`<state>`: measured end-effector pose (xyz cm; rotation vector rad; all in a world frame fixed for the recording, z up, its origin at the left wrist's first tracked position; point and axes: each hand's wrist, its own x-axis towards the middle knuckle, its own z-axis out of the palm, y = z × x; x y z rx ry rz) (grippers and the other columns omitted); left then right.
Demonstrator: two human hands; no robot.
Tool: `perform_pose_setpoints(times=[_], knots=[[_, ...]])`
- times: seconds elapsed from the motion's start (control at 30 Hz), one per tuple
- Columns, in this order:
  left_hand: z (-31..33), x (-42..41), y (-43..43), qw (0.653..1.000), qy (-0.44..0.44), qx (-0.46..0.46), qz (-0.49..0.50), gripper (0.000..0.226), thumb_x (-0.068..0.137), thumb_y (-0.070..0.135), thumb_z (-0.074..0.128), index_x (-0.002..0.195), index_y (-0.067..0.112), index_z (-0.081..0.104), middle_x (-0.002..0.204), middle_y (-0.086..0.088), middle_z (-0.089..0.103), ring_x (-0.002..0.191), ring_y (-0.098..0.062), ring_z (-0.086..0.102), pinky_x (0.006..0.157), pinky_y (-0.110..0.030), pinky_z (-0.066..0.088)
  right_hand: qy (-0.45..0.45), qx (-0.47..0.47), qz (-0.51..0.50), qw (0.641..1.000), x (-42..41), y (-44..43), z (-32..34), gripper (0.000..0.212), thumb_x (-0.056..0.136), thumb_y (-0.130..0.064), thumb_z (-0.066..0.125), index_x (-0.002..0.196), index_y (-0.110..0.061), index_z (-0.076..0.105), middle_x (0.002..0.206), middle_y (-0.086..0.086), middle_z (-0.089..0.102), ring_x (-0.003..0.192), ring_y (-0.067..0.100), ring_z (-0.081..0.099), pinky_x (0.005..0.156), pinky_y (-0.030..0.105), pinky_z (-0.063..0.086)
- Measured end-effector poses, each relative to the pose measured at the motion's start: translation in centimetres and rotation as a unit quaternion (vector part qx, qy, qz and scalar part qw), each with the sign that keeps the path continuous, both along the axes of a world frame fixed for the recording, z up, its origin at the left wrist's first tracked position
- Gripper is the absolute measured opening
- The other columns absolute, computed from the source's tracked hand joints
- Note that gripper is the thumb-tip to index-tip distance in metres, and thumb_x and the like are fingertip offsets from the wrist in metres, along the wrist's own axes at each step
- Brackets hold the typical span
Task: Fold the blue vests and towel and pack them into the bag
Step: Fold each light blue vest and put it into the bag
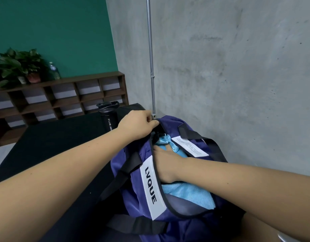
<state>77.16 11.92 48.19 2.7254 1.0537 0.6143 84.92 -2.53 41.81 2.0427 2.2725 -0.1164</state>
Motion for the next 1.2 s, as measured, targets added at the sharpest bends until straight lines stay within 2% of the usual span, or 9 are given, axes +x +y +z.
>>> perform_pose_setpoints(times=[0.1,0.23,0.37,0.6,0.77,1.0,1.07,1.13,1.2], knots=[[1.4,-1.3,0.0,0.995,0.1,0.02,-0.011,0.021,0.086,0.044,0.072,0.086,0.029,0.057,0.094,0.005,0.059,0.093,-0.022,0.061,0.075,-0.034,0.047,-0.012,-0.01,-0.023,1.0,0.5,0.7,-0.1,0.051,0.103,-0.036,0.035,0.148,-0.018,0.052,0.156,0.009,0.04,0.148,0.033,0.025,0.112,0.068,0.031],[3.5,-2.8,-0.8,0.975,0.223,-0.01,-0.014,0.024,0.08,0.025,0.075,0.098,0.026,0.06,0.1,0.004,0.065,0.092,-0.02,0.061,0.072,-0.033,0.05,0.011,0.006,-0.02,1.0,1.4,1.1,-0.3,0.071,0.1,-0.058,0.011,0.164,-0.03,0.027,0.175,0.001,0.015,0.162,0.027,0.01,0.119,0.07,0.019],[4.7,-3.8,-1.3,0.98,0.196,-0.015,-0.021,0.014,0.082,0.018,0.07,0.09,0.028,0.064,0.094,0.006,0.068,0.086,-0.015,0.062,0.067,-0.031,0.048,-0.002,-0.011,-0.027,1.0,1.3,1.0,0.0,0.106,0.07,-0.072,-0.012,0.166,-0.038,0.018,0.176,0.002,0.01,0.158,0.028,0.017,0.12,0.067,0.016],[5.4,-4.8,-2.1,0.986,0.163,-0.028,-0.024,0.012,0.083,0.015,0.069,0.082,0.028,0.068,0.086,0.007,0.07,0.083,-0.018,0.066,0.066,-0.032,0.055,0.035,-0.017,-0.041,0.998,1.9,2.2,0.5,0.11,0.069,-0.079,-0.006,0.163,-0.034,0.028,0.158,0.006,0.037,0.138,0.034,0.039,0.115,0.056,0.036],[6.1,-5.4,-3.1,0.99,0.113,-0.08,-0.021,0.012,0.085,0.012,0.065,0.082,0.023,0.07,0.079,-0.002,0.074,0.071,-0.029,0.073,0.056,-0.035,0.063,0.093,-0.017,-0.081,0.992,2.7,3.1,0.7,0.11,0.071,-0.089,0.0,0.162,-0.037,0.033,0.161,0.007,0.043,0.145,0.038,0.042,0.122,0.053,0.032],[5.7,-8.2,-3.6,0.988,0.134,-0.074,-0.011,0.005,0.085,0.031,0.073,0.09,0.031,0.07,0.09,0.012,0.069,0.08,-0.006,0.063,0.065,-0.027,0.045,0.024,-0.018,-0.049,0.998,2.1,1.9,0.4,0.145,0.05,-0.098,-0.034,0.165,-0.035,0.027,0.16,0.001,0.039,0.145,0.031,0.039,0.122,0.051,0.031],[5.2,-9.4,-4.1,0.988,0.121,-0.093,-0.004,0.006,0.086,0.037,0.072,0.091,0.034,0.069,0.091,0.013,0.069,0.083,-0.005,0.063,0.068,-0.027,0.045,0.022,-0.015,-0.039,0.999,1.6,1.0,1.2,0.132,0.063,-0.097,-0.026,0.166,-0.033,0.026,0.168,0.003,0.032,0.152,0.028,0.031,0.125,0.049,0.027],[4.3,-10.8,-4.6,0.987,0.093,-0.128,0.004,0.01,0.087,0.043,0.074,0.092,0.035,0.068,0.093,0.014,0.07,0.084,-0.007,0.065,0.071,-0.028,0.05,0.047,-0.002,-0.05,0.998,1.1,0.1,2.6,0.09,0.095,-0.085,0.009,0.166,-0.033,0.028,0.174,0.001,0.024,0.158,0.024,0.026,0.127,0.045,0.026],[3.1,-12.3,-5.2,0.985,0.051,-0.167,0.006,0.02,0.086,0.052,0.077,0.093,0.036,0.067,0.092,0.012,0.072,0.084,-0.01,0.067,0.078,-0.031,0.055,0.04,0.05,-0.055,0.996,1.3,-0.5,4.1,0.061,0.107,-0.061,0.04,0.161,-0.033,0.039,0.167,-0.001,0.039,0.151,0.025,0.04,0.121,0.046,0.038]])
